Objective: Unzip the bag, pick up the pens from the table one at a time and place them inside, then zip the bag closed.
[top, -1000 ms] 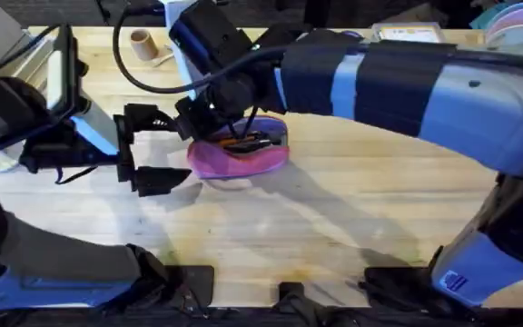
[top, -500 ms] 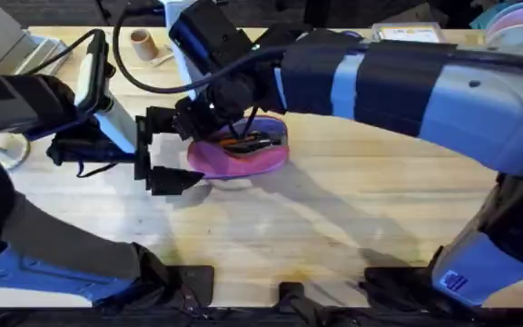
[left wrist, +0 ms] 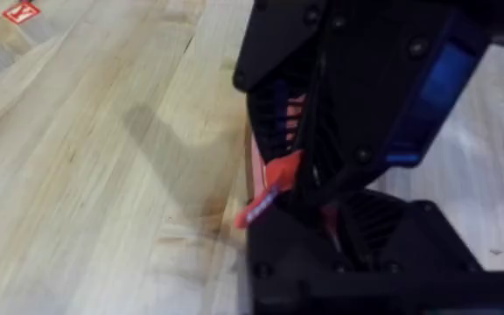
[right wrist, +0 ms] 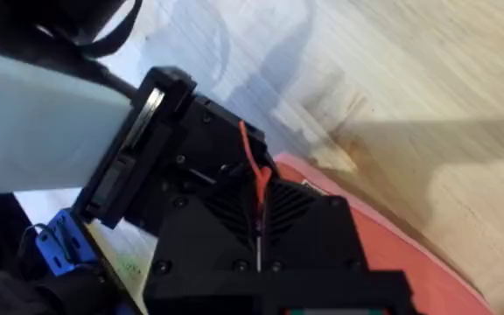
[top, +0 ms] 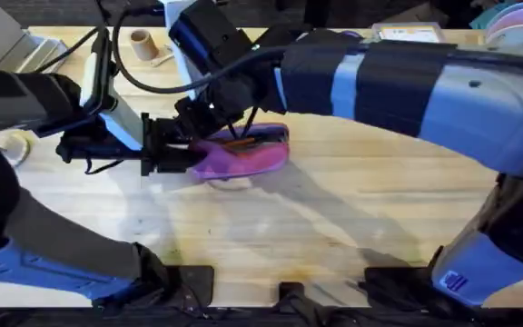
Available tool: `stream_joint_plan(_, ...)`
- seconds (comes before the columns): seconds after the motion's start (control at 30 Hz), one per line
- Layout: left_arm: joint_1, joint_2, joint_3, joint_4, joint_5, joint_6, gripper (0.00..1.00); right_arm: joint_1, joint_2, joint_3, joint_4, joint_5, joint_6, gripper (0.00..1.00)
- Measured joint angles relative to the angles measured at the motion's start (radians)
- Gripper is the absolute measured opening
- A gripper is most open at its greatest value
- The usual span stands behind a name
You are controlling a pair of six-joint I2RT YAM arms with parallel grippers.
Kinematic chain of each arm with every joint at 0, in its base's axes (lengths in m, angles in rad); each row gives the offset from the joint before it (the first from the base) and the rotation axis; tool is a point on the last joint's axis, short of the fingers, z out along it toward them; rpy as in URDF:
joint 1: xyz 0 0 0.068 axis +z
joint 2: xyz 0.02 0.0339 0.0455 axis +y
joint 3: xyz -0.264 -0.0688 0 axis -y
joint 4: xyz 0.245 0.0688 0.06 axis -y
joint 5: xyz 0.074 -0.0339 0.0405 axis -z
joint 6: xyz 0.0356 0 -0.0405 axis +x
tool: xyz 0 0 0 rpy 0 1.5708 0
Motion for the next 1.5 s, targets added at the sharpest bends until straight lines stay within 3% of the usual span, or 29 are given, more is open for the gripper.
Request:
stream_joint_plan(0.1,0.0,0.0,0.0,0.009,0.0,-0.002,0.053,0.0,-0.002,0.0,-0.004,-0.003,0.0,0.031)
stream_joint_plan(0.47,-0.002,0.0,0.0,0.012,0.007,-0.002,0.043,-0.035,-0.004,0.001,-0.055,0.016,0.0,0.031)
stream_joint_plan(0.83,-0.01,0.0,0.0,0.014,0.022,-0.002,0.043,-0.197,-0.019,0.004,-0.246,-0.001,0.003,0.031)
stream_joint_plan(1.17,-0.022,0.0,0.0,0.017,0.046,-0.002,0.043,-0.311,-0.06,0.006,-0.314,-0.03,0.003,0.033)
stream_joint_plan(1.4,-0.015,0.0,0.0,0.02,0.035,-0.002,0.043,-0.435,-0.067,0.006,-0.38,0.012,0.0,0.033)
stream_joint_plan(1.5,-0.019,0.0,0.0,0.02,0.037,-0.002,0.043,-0.442,-0.067,0.006,-0.391,0.012,-0.001,0.033)
